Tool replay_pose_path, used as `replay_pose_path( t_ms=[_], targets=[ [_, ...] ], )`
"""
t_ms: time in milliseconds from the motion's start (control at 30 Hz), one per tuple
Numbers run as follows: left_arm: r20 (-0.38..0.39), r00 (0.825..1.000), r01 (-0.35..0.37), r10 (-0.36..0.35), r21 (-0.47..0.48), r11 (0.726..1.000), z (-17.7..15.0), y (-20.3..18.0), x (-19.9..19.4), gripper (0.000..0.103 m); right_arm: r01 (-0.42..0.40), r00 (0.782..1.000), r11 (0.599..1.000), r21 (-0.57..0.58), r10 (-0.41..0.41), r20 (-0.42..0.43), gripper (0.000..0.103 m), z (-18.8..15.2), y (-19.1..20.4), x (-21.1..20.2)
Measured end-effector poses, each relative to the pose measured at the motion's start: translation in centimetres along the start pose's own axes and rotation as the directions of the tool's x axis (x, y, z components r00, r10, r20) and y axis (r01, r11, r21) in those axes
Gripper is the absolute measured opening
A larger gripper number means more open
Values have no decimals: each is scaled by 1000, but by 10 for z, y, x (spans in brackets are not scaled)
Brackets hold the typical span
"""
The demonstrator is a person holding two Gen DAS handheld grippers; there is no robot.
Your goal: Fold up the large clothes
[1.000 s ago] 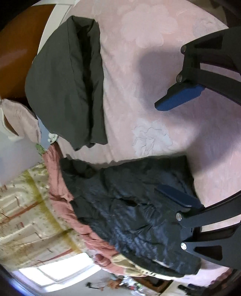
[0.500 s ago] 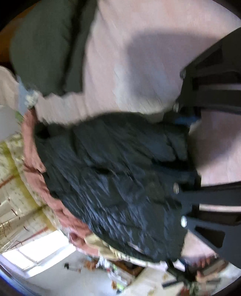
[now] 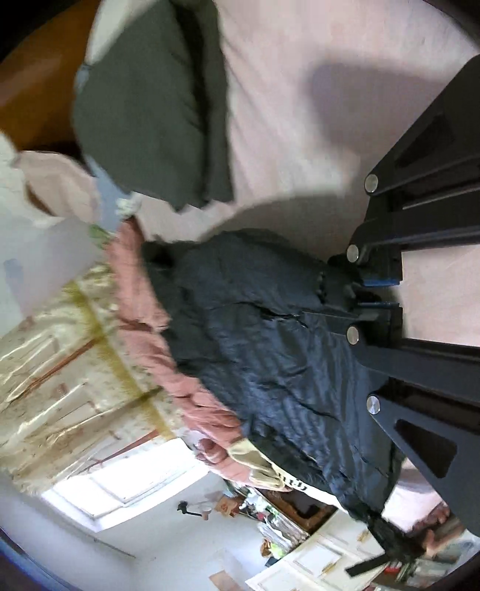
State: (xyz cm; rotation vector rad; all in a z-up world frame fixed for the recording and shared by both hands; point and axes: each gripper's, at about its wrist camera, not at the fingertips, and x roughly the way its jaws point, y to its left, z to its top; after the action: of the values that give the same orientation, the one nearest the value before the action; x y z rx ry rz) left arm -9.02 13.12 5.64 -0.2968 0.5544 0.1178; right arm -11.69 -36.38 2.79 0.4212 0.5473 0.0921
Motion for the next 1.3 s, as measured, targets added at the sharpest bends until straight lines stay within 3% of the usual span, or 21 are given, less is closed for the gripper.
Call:
replay_pose_path(
  t_ms=[100,167,267,333,400,433,500,600,667,767,933,967,1000,1033,1067,1133,1167,1200,1233,1267,1300],
  targets=[
    [46,999,-24,21,58,998,-19,1,-46,5,35,998,998,-53,-32,53,6,-10,10,-36],
    [56,998,-39,36,49,998,-25,7,-68,5,27,998,998,-62,-23,63,6,-16,19,-55],
    [49,999,-19,18,24,1000,-22,26,-57,6,28,997,995,-98,-20,72,6,-9,34,-63],
    [58,998,-34,33,23,999,-1,29,-35,7,78,995,989,-122,-70,70,6,6,42,-55],
    [53,998,-24,22,28,999,23,24,-6,11,171,985,979,-107,-171,14,6,31,42,-26],
    [19,1000,-17,16,12,1000,42,24,29,11,199,979,977,-81,-202,-33,6,46,37,-4],
    [-9,1000,-16,16,2,1000,47,10,58,11,171,983,985,7,-170,-69,6,71,27,37],
    [-70,992,-98,104,73,992,51,-10,131,12,208,974,977,-42,-211,-85,6,90,28,99],
    [-88,984,-143,152,106,984,43,-12,155,12,216,968,972,-88,-225,-107,6,89,32,132],
    [-104,982,-148,154,67,987,34,-1,171,16,197,964,977,-81,-208,-166,6,80,25,170],
    [-182,970,-153,164,73,986,21,8,212,24,185,961,980,-78,-197,-193,8,71,12,193],
    [-163,972,-159,172,92,983,20,7,215,30,195,960,976,-95,-210,-184,11,70,13,196],
    [-139,972,-178,192,103,979,20,5,214,48,218,953,969,-112,-236,-189,15,68,14,198],
    [-116,971,-199,211,103,974,20,4,211,59,227,949,967,-115,-246,-197,17,67,13,200],
    [-48,970,-235,239,84,968,23,3,198,77,229,947,966,-117,-249,-203,19,67,14,199],
    [74,973,-223,219,50,974,27,2,171,87,230,952,967,-110,-247,-183,23,68,15,191],
    [119,973,-205,199,42,978,27,0,160,94,230,956,968,-101,-244,-160,36,70,16,184],
    [188,969,-169,157,45,985,27,-4,142,103,237,961,967,-91,-247,-127,60,72,16,176],
    [261,960,-128,105,73,989,26,-12,121,103,251,963,965,-80,-258,-83,75,74,18,167],
    [286,954,-115,85,88,989,25,-15,112,103,271,962,960,-65,-272,-9,94,75,19,152],
    [318,947,-93,51,117,989,23,-23,102,103,280,960,958,-56,-278,42,95,76,21,143]
  ],
)
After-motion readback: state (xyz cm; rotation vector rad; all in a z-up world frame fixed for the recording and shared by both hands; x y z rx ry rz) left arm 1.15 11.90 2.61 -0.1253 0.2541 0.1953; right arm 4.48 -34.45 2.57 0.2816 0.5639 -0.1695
